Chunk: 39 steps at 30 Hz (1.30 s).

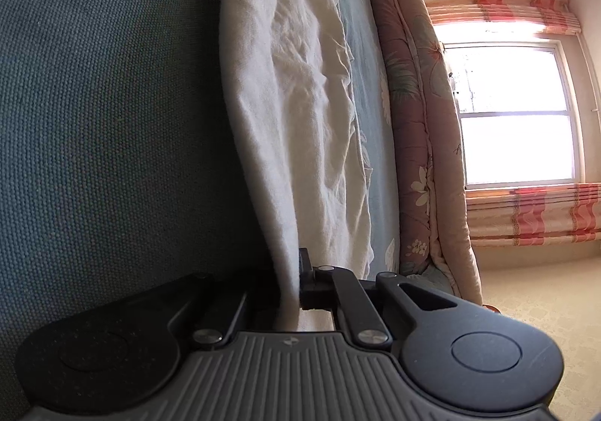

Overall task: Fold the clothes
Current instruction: 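Carry the gripped side edge over the shirt with both grippers, then lay the side edge down and open both grippers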

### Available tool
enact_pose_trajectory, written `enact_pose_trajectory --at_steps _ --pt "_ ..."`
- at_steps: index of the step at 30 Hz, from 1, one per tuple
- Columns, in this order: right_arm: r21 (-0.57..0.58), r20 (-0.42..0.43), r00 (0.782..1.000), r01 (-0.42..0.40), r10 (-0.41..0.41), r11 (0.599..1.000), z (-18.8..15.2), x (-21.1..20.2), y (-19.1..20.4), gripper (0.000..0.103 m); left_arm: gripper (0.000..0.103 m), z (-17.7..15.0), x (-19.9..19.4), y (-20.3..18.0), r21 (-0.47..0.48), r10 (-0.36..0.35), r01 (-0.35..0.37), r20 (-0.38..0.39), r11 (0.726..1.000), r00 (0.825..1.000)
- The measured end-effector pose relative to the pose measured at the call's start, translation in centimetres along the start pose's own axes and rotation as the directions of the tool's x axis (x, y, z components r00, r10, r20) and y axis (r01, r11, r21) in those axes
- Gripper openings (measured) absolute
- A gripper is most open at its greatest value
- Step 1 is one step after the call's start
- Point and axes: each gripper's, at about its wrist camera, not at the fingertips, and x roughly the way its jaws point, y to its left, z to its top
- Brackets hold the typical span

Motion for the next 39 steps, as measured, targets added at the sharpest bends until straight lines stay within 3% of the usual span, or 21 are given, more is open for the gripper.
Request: enact_pose_trajectory --at_steps 6,12,19,25,39 --pt "0.033 0.004 1.0 -0.006 0.006 0.999 -0.1 -1.4 -1.1 0.007 0.0 0.3 -1.3 1.1 -0.011 0.004 -0.004 0.002 1.0 1.0" --pt "0.036 0.012 0.998 -0.067 0.067 0.997 -0.2 -3.7 -1.3 0.007 0.0 0.1 -4.8 0.0 0.019 -0.028 0.028 0.011 0.999 1.0" --pt "0.001 0.017 0.99 -0.139 0.138 0.99 -0.3 -8.9 0.3 0.007 0.0 0.0 -10.2 -2.3 0.062 -0.046 0.045 0.006 0.997 0.999" --pt "-0.002 0.016 0.989 -0.149 0.149 0.989 -0.5 -12.8 1.2 0.007 0.0 0.1 -14.5 -4.1 0.053 -0.04 0.039 0.012 0.998 0.999" --pt "0.011 0.009 0.977 -0.213 0.213 0.977 -1.0 -17.6 5.0 0.009 0.0 -0.6 -18.6 -8.3 0.034 -0.096 0.095 0.022 0.995 0.995"
